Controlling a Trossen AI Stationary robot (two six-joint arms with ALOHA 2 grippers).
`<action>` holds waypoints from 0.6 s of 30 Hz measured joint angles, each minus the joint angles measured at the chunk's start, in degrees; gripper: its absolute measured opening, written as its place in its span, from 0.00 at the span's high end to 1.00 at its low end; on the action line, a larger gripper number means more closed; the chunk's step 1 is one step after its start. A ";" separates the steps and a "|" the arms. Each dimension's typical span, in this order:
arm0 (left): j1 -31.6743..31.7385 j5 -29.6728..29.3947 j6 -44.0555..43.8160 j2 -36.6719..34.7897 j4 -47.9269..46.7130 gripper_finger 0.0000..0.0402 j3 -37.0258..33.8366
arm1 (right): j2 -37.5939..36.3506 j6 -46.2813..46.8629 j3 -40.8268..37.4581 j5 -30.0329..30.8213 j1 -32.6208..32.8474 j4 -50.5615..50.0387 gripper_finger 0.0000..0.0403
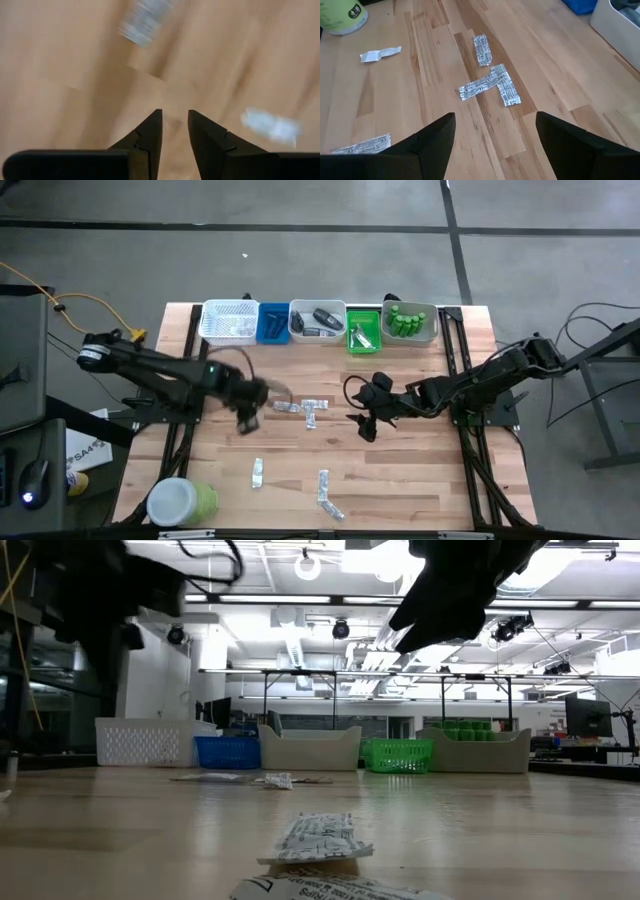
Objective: Pick & Place Travel size toiletries
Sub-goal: Put the bandage pack into the left white bin
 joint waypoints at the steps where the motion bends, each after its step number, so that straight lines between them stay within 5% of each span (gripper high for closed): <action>1: -2.35 0.59 0.51 0.00 0.22 0.77 -0.53 | 0.00 -0.12 0.00 0.02 0.00 0.00 0.33; 9: -16.84 0.93 -0.10 0.00 6.33 0.77 -3.41 | 0.00 -0.76 0.00 0.11 0.00 -0.05 0.33; 18: -24.59 1.65 -2.42 3.33 20.24 0.69 -4.82 | 0.00 -0.06 0.00 0.11 0.01 -0.05 0.33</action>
